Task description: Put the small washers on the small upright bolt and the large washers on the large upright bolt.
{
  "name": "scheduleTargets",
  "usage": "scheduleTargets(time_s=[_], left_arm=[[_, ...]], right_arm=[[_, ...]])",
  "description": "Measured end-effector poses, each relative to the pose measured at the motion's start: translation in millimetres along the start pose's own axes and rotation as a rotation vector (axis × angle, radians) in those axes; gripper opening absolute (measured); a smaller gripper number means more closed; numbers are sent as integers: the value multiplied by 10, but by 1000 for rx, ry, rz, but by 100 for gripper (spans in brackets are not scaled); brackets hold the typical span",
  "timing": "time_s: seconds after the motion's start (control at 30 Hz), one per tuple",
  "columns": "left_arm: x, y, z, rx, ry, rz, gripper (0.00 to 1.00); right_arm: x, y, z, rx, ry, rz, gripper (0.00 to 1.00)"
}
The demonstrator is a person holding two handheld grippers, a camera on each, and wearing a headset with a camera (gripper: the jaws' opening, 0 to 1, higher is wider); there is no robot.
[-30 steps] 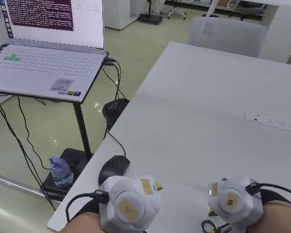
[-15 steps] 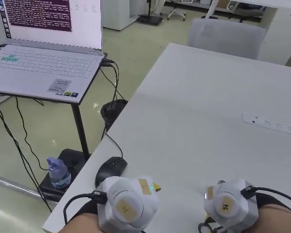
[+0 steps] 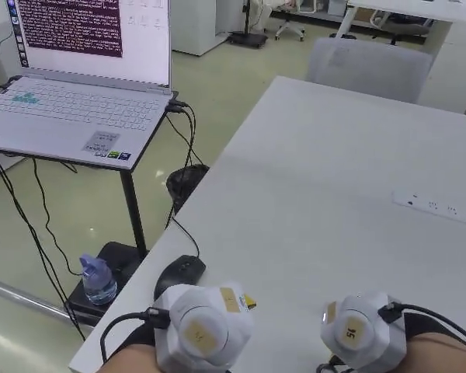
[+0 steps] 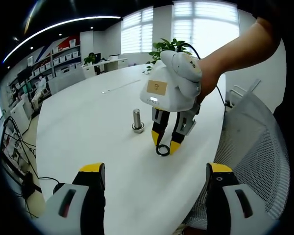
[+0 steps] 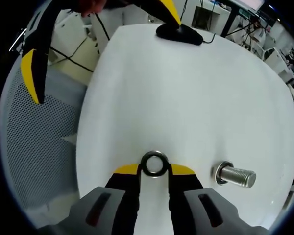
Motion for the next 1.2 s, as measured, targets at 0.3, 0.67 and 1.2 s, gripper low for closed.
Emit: scheduleTargets(time_s=[0.3,0.67,1.2], left_arm=[[-3,-3,41,6,-1,-5,84],[-5,10,81,-3,-19,-11,84],[9,39,110,-6,-16,-4,84]], right_arm=[[-40,115,-24,19,-50,24,22],[-238,445,-5,1,-88,20,22],[-299,891,187,-49,-142,38,22]])
Point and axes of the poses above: the centre of the closed fingertips' face, and the gripper's own axes: y roughly backward along the fingers, z roughly to its right, x roughly out of its top, the point moved 6 cm from there along y, roughly backward along the fingers, and after that the axes turned 12 degrees about x, right-handed, at the moved point
